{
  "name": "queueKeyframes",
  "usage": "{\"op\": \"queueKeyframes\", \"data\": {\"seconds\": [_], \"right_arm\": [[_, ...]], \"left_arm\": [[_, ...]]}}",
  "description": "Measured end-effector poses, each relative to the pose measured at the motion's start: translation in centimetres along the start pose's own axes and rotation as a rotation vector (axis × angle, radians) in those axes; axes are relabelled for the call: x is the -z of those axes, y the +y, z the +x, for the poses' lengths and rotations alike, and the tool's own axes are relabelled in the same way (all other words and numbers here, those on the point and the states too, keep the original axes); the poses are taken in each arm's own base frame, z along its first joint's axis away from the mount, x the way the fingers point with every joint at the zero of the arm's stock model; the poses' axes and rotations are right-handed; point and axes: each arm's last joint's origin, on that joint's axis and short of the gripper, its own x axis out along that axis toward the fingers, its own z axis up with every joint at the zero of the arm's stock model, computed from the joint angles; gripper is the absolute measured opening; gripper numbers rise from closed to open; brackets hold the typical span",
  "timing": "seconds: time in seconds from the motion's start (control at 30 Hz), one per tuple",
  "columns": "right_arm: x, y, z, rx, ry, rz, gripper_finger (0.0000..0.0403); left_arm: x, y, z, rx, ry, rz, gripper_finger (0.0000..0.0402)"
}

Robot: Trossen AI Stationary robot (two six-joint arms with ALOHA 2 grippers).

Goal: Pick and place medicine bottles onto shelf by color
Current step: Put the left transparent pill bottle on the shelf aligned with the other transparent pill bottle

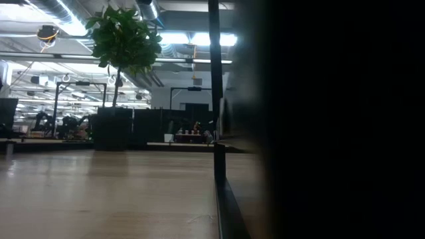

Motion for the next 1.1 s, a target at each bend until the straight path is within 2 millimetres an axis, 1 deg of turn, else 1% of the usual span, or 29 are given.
{"op": "queueKeyframes", "data": {"seconds": [0.33, 1.1], "right_arm": [[0.42, 0.43, 0.75, 0.006, 0.033, -0.001, 0.0158], [0.4, 0.54, 0.77, -0.003, 0.026, 0.003, 0.0158]], "left_arm": [[-0.02, 0.0, 0.0, 0.0, -0.002, 0.0, 0.0247], [-0.03, 0.01, 0.0, 0.0, -0.004, 0.0, 0.0247]]}}
